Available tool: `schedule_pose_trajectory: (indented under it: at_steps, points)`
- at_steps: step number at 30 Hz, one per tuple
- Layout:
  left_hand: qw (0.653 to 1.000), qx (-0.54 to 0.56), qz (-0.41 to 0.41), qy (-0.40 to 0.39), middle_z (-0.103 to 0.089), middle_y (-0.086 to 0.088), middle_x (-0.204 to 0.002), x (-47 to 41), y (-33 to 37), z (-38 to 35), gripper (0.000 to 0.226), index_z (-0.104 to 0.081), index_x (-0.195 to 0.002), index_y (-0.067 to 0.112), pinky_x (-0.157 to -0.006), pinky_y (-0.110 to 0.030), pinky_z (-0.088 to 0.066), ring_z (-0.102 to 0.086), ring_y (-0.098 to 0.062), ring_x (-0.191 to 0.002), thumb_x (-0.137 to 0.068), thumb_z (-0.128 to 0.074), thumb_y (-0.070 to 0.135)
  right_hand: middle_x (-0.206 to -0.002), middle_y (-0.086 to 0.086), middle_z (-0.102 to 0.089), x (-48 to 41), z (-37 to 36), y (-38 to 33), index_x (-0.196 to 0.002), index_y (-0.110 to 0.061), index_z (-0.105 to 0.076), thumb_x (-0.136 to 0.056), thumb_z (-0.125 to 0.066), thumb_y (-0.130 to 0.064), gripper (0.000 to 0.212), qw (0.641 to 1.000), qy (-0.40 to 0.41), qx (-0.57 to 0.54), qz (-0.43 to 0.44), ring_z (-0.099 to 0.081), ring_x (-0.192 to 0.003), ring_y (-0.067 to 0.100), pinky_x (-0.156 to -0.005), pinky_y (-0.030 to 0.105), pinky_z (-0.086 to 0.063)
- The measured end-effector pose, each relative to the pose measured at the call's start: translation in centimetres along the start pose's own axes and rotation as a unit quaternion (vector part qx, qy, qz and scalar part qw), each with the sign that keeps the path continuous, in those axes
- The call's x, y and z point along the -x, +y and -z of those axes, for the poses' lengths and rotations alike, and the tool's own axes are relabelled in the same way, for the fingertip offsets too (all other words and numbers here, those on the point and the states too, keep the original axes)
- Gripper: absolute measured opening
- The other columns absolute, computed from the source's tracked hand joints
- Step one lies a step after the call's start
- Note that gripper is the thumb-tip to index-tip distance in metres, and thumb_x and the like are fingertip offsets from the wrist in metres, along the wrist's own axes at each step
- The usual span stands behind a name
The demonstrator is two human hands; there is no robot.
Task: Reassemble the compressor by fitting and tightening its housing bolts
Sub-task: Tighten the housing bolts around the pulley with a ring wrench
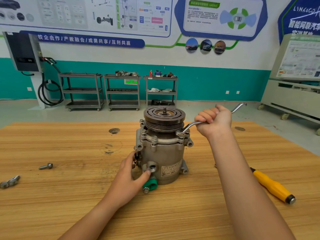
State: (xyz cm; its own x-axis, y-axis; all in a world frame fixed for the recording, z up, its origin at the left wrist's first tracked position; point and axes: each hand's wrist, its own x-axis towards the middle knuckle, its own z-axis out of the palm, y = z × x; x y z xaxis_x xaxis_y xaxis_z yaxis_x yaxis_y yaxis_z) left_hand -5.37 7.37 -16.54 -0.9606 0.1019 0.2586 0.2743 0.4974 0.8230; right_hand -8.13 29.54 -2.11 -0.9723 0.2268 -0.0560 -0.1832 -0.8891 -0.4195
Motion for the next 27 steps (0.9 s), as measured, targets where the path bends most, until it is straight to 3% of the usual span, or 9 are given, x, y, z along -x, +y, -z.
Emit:
schedule_pose_trajectory:
  at_steps: [4,12,15,18,19,21,23,25,27]
  points:
    - [1.0,-0.004,-0.001,-0.001,-0.027,0.008,-0.148,0.1,0.0,0.0,0.08,-0.015,-0.146,0.033,-0.106,-0.031,-0.034,-0.034,-0.009,-0.13,-0.084,-0.065,0.04,-0.035,-0.008,-0.019,0.2,-0.4,-0.1,-0.033,-0.018,-0.03,-0.099,-0.034,-0.026,0.067,1.0,-0.001,0.011,0.0,-0.016,-0.026,0.009,-0.035,0.012,-0.014]
    - [1.0,-0.004,-0.008,0.009,-0.033,0.008,-0.144,-0.1,-0.2,-0.3,0.078,-0.019,-0.145,0.033,-0.099,-0.023,-0.033,-0.034,-0.001,-0.116,-0.084,-0.066,0.036,-0.036,-0.007,-0.018,1.0,0.9,-0.4,-0.036,-0.019,-0.029,-0.1,-0.031,-0.027,0.064,0.999,-0.009,-0.009,0.046,-0.015,-0.028,0.009,-0.035,0.013,-0.016]
    - [1.0,-0.001,-0.005,0.011,-0.032,0.012,-0.141,-0.1,-0.2,-0.2,0.079,-0.017,-0.145,0.034,-0.095,-0.021,-0.032,-0.033,0.0,-0.115,-0.083,-0.066,0.037,-0.038,-0.006,-0.02,3.2,2.4,0.6,-0.039,-0.02,-0.03,-0.1,-0.031,-0.027,0.062,0.994,-0.016,-0.018,0.109,-0.019,-0.032,0.01,-0.039,0.016,-0.027]
    - [1.0,-0.004,-0.008,0.009,-0.03,0.017,-0.131,-0.2,-0.3,-0.2,0.078,-0.017,-0.145,0.035,-0.096,-0.021,-0.031,-0.032,0.001,-0.115,-0.083,-0.065,0.038,-0.039,-0.006,-0.027,5.8,4.0,2.4,-0.041,-0.022,-0.034,-0.101,-0.027,-0.026,0.061,0.968,-0.065,0.072,0.232,-0.027,-0.041,0.012,-0.052,0.02,-0.044]
    - [1.0,-0.003,-0.009,0.01,-0.029,0.019,-0.129,-0.1,-0.3,-0.2,0.078,-0.017,-0.145,0.035,-0.096,-0.021,-0.032,-0.032,0.001,-0.116,-0.083,-0.065,0.038,-0.037,-0.007,-0.03,6.5,3.9,3.4,-0.044,-0.022,-0.035,-0.102,-0.024,-0.021,0.059,0.953,-0.076,0.151,0.252,-0.029,-0.045,0.01,-0.057,0.016,-0.046]
    - [1.0,-0.001,-0.005,0.009,-0.029,0.019,-0.128,0.0,0.0,-0.1,0.078,-0.02,-0.145,0.033,-0.098,-0.023,-0.033,-0.033,0.0,-0.117,-0.082,-0.066,0.038,-0.038,-0.007,-0.033,7.1,3.1,6.1,-0.052,-0.02,-0.031,-0.101,-0.025,-0.007,0.05,0.891,-0.11,0.364,0.25,-0.027,-0.054,0.004,-0.054,0.005,-0.037]
    - [1.0,0.023,-0.015,-0.004,-0.041,0.015,-0.13,0.0,0.4,0.0,0.073,-0.034,-0.138,0.027,-0.099,-0.028,-0.039,-0.043,-0.004,-0.115,-0.076,-0.069,0.041,-0.048,-0.006,-0.033,8.3,2.4,9.4,-0.053,-0.018,-0.033,-0.092,-0.043,-0.004,0.043,0.735,-0.145,0.483,0.454,-0.031,-0.055,0.009,-0.053,0.018,-0.035]
    - [0.999,0.04,-0.036,-0.006,-0.06,0.003,-0.117,0.1,0.7,0.1,0.069,-0.048,-0.126,0.017,-0.09,-0.028,-0.046,-0.054,-0.003,-0.106,-0.066,-0.061,0.047,-0.051,0.0,-0.035,8.9,2.2,12.2,-0.049,-0.011,-0.039,-0.086,-0.055,-0.016,0.041,0.604,-0.186,0.534,0.562,-0.036,-0.055,0.018,-0.058,0.029,-0.031]
    - [0.998,0.026,-0.055,-0.009,-0.059,0.001,-0.116,0.1,0.7,0.1,0.063,-0.048,-0.127,0.014,-0.09,-0.022,-0.045,-0.052,-0.004,-0.113,-0.07,-0.059,0.04,-0.049,0.003,-0.04,8.0,1.4,13.4,-0.048,-0.008,-0.043,-0.084,-0.061,-0.022,0.043,0.558,-0.198,0.582,0.558,-0.04,-0.053,0.021,-0.062,0.03,-0.028]
